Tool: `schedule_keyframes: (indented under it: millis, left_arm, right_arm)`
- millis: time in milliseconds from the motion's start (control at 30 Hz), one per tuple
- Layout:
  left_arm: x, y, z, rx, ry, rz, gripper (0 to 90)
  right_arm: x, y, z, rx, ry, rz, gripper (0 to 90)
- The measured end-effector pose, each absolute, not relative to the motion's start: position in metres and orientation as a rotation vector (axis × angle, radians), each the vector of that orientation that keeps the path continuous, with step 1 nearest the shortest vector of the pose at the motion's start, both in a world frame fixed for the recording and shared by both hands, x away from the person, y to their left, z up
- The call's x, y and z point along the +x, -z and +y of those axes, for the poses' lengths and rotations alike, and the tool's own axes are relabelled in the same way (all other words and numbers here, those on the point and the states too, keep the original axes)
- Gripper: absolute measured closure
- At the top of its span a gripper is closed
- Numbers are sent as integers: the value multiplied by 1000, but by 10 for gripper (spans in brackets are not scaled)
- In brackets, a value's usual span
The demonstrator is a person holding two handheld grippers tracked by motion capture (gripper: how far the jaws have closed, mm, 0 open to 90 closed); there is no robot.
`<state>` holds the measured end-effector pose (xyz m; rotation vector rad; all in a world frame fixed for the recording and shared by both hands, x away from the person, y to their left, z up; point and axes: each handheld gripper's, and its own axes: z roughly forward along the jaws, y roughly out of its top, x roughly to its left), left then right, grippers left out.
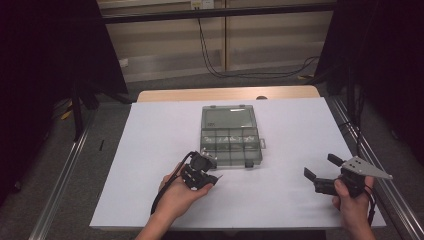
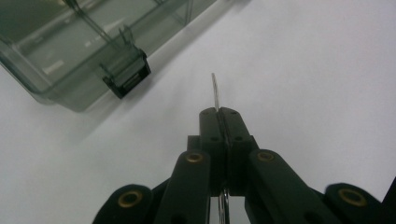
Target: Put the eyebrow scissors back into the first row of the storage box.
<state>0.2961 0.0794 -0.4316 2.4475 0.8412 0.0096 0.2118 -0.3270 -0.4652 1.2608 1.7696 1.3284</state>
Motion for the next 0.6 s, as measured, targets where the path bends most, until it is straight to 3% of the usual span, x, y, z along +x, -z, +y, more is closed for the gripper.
schedule_keyframes:
  millis: [600]
  left_arm:
    - [323,406,72,2413,-22,805,893]
  right_arm:
    - [211,465,-327,1249,-1333,1773,0]
